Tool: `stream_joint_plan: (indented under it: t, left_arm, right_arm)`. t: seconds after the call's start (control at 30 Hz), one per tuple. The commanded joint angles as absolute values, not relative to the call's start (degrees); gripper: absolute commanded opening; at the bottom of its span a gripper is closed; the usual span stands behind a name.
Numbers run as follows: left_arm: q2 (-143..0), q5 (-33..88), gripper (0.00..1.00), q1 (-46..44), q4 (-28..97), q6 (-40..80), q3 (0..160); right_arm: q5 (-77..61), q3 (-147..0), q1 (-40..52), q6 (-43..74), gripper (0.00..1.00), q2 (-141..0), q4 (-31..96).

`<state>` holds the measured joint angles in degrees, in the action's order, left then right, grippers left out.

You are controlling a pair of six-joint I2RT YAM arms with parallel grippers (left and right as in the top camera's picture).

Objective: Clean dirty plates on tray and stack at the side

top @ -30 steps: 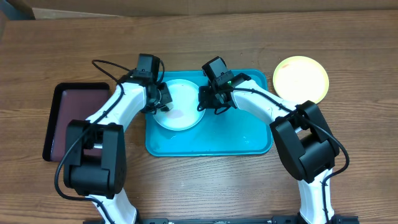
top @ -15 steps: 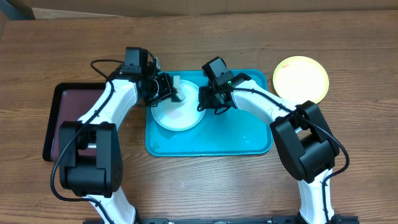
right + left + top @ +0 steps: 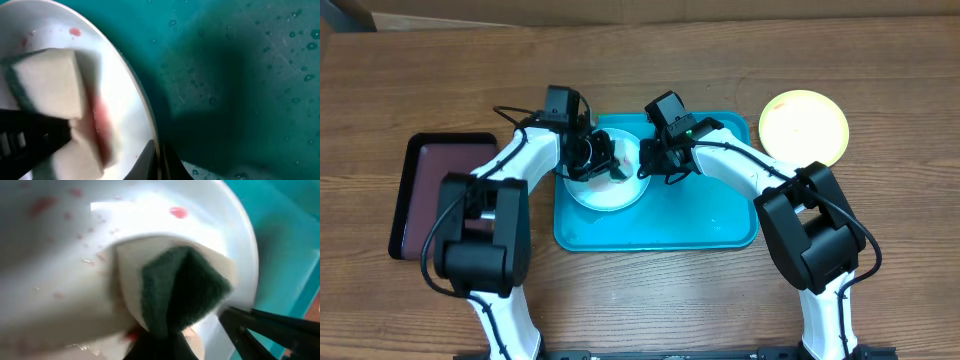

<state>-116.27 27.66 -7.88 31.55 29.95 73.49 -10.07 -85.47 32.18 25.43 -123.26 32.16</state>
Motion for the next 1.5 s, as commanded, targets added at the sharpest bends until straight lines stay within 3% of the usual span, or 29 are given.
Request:
stream_joint_plan:
  t: [0.0, 0.4, 0.8, 1.07, 1.2, 1.47]
  left_arm:
    - [-118.3, 20.12, 0.04, -6.35, 33.5, 30.48, 73.82]
    - [-118.26, -6.04, 0.04, 0.36, 54.13, 33.41, 83.22]
    - [-115.9, -8.73, 0.05, 2.61, 76.9, 31.31, 112.09]
    - [-107.79, -12.34, 0.05, 11.84, 82.56, 33.91, 114.04]
    - [-107.09, -4.89, 0.04, 20.6, 85.14, 33.87, 113.89]
    - [-107.15, -1.19, 0.04, 31.44, 81.56, 33.82, 103.74]
  right_arm:
    - [-9.1, -84.6, 31.81, 25.12, 0.04, -123.61, 33.01]
    - [-9.08, -84.6, 31.81, 25.1, 0.04, -123.61, 33.01]
    - [-9.13, -84.79, 31.81, 24.64, 0.04, -123.61, 32.69]
    - [-11.57, -89.23, 33.85, 13.54, 0.04, -120.79, 39.09]
    - [-1.85, -93.76, 36.62, 13.19, 0.04, -117.54, 43.9]
    - [31.53, -109.19, 43.55, 12.8, 0.04, -114.43, 57.14]
